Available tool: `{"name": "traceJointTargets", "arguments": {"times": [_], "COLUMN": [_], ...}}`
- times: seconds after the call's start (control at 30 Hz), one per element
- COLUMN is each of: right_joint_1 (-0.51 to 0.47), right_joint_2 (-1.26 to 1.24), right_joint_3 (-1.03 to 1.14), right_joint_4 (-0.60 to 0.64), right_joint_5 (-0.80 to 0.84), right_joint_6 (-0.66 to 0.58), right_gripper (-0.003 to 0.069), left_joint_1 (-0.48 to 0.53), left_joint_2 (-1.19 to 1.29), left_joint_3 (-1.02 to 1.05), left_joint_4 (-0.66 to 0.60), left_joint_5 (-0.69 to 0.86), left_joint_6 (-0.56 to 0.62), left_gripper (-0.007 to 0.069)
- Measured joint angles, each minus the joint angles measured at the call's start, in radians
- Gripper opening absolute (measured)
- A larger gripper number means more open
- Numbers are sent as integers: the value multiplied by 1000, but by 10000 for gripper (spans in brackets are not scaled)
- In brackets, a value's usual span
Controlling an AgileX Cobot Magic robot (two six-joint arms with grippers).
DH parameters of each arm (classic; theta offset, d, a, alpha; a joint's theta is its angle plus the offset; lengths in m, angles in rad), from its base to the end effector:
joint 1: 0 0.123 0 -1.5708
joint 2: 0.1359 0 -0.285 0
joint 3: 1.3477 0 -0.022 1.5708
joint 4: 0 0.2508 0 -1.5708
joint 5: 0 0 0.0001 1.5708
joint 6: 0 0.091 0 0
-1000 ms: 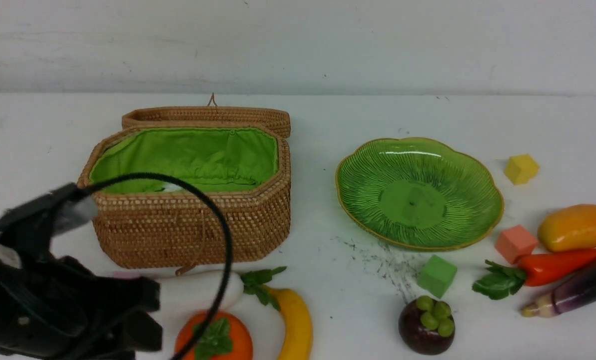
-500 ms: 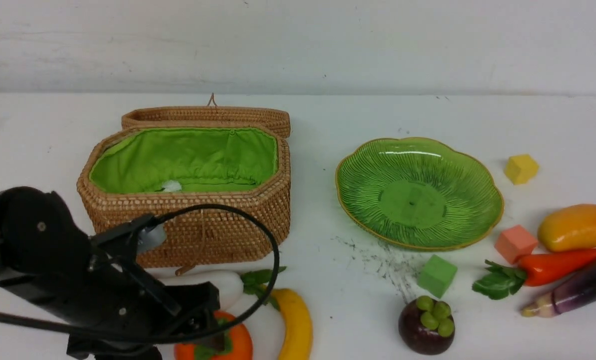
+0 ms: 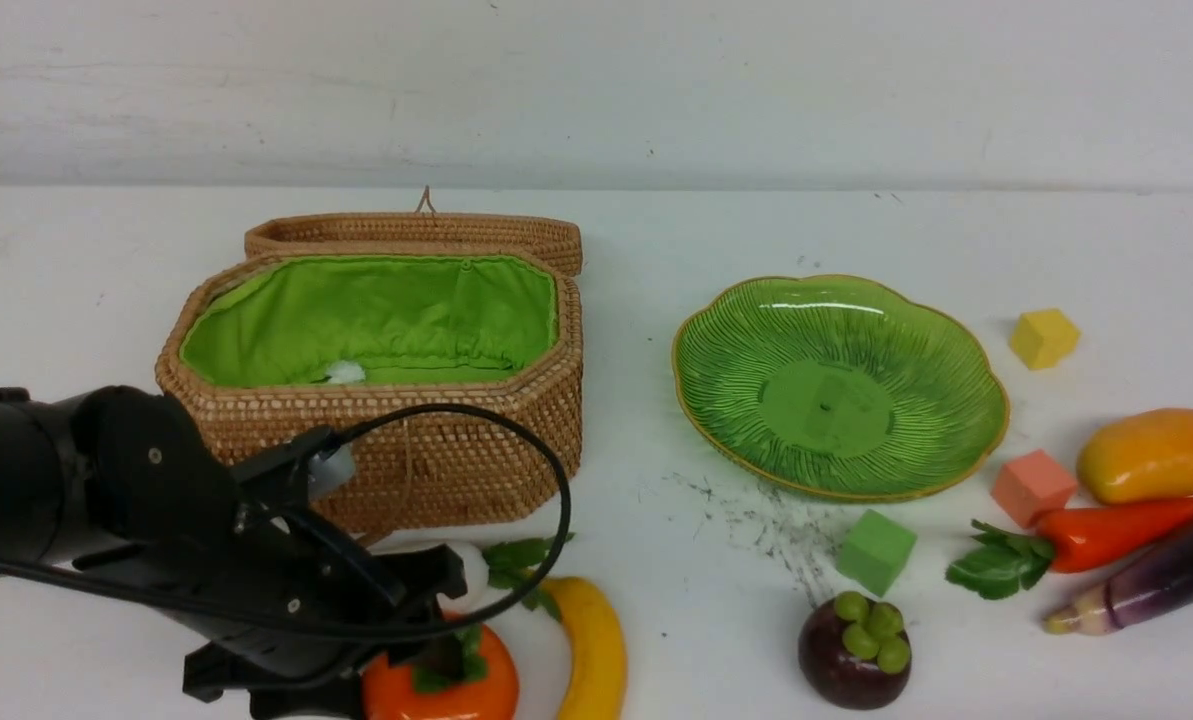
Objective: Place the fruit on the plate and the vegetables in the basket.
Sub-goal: Grab a tomato with your left arm and place it on the plate on the right.
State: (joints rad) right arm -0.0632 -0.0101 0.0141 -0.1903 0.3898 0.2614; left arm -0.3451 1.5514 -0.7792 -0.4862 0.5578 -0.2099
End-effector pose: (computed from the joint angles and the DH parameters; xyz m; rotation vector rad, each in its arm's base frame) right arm 0.0515 -0.0098 0.1746 0.1880 1.8611 -0.0522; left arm 0.2502 -0.1139 0.1826 -0.3399 2.8457 -0.5775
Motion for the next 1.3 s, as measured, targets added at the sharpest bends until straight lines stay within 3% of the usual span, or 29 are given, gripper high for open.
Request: {"name": "traceJointTargets", "arguments": {"times": [0.7, 1.13, 1.23, 1.3], "right_joint_1": [0, 0, 0, 0], "right_joint_2": [0, 0, 0, 0], "right_joint_3": [0, 0, 0, 0], "right_joint_4": [0, 0, 0, 0], "right_joint_5": [0, 0, 0, 0], "right_joint_6": [0, 0, 0, 0], "right_gripper": [243, 243, 243, 243], "left_joint_1": [0, 0, 0, 0], "left_joint_2": [-23, -106, -106, -106], "left_joint_3": [4, 8, 8, 8], "left_joint_4": [-23, -157, -190, -220], "left_joint_5": [32, 110, 126, 138], "left_joint_6": [73, 204, 235, 266], "left_gripper": [477, 462, 359, 125]}}
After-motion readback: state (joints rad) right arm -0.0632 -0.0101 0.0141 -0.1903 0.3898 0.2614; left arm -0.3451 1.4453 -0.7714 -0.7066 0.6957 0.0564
